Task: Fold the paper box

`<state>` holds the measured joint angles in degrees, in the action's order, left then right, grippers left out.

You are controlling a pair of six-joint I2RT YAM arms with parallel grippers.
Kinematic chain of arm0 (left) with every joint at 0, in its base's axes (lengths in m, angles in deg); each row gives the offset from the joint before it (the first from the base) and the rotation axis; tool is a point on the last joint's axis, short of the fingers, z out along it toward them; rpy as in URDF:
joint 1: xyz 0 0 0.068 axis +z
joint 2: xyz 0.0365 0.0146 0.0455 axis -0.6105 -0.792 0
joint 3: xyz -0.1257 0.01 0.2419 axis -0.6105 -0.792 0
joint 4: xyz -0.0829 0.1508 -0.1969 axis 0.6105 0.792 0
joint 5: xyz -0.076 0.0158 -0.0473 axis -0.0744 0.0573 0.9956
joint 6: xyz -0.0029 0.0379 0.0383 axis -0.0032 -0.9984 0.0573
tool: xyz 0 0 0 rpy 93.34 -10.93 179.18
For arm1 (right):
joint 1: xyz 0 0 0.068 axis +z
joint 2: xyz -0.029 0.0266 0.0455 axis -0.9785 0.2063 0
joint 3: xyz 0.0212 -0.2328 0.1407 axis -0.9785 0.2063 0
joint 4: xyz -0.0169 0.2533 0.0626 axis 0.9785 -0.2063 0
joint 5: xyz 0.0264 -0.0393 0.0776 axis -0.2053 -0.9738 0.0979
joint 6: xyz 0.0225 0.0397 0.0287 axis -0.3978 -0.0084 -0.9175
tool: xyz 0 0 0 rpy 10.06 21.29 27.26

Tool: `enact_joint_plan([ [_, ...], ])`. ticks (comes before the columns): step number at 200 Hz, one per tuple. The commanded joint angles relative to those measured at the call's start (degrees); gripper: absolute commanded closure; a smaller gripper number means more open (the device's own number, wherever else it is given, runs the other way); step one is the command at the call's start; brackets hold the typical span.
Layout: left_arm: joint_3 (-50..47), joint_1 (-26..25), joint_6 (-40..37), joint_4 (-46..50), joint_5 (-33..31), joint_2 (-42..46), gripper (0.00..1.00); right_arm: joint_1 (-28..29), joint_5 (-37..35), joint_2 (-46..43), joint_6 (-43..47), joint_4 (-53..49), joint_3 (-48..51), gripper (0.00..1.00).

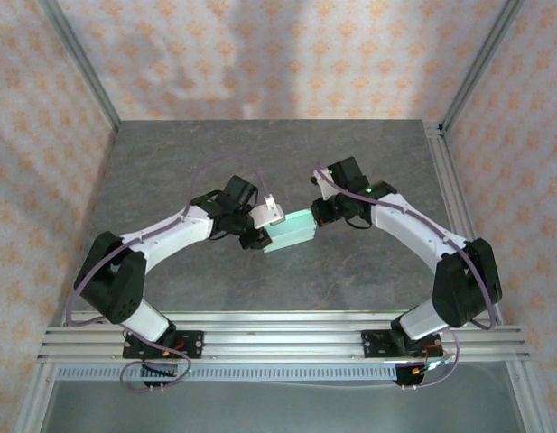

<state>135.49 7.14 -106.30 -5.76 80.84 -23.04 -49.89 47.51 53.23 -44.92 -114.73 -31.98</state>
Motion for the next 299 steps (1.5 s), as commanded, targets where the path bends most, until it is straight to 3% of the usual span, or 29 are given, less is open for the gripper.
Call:
enact_joint_plan([
  [1, 0.60, 0.05, -0.45, 4.37, -1.86, -2.35, 0.61, 1.00, -0.49, -1.36, -6.36, 3.55, 0.85, 1.00],
  [32, 1.44, 0.12, -1.20, 4.68, -2.21, -3.22, 0.61, 1.85, -2.07, -1.52, -7.37, 5.12, 2.68, 1.00],
  [84, 3.82, 0.13, -3.37, 5.47, -0.88, -5.21, 0.58, 1.94, -4.74, -4.33, -1.36, 11.06, 8.47, 1.00],
  [151, 1.46, -0.49, 3.17, -0.49, -0.05, 0.34, 0.21, 1.94, -7.09, -4.59, -4.28, 13.32, 8.48, 1.00],
  [178, -1.83, -1.07, 10.99, -7.02, -6.03, 6.24, 0.01, 2.20, -8.92, -4.75, -4.56, 12.53, 8.37, 1.00],
  [208, -5.80, -3.14, 19.68, -11.42, -14.90, 14.24, 0.00, 2.78, -11.36, -5.18, -5.46, 11.74, 8.47, 1.00],
  [241, -8.50, -6.00, 34.25, -12.35, -22.01, 23.67, 0.00, 3.35, -13.93, -5.56, -7.75, 11.13, 8.19, 1.00],
  [260, -6.64, -8.75, 41.25, -7.84, -27.09, 25.65, 0.00, 3.45, -14.48, -5.77, -8.47, 10.66, 8.01, 1.00],
  [280, -1.73, -9.36, 50.59, 1.61, -29.07, 23.28, 0.08, 3.63, -14.21, -6.09, -8.58, 10.61, 8.02, 1.00],
  [299, 2.26, -11.22, 52.89, 7.26, -29.70, 19.85, 0.15, 4.39, -15.02, -6.30, -7.56, 10.26, 7.91, 1.00],
])
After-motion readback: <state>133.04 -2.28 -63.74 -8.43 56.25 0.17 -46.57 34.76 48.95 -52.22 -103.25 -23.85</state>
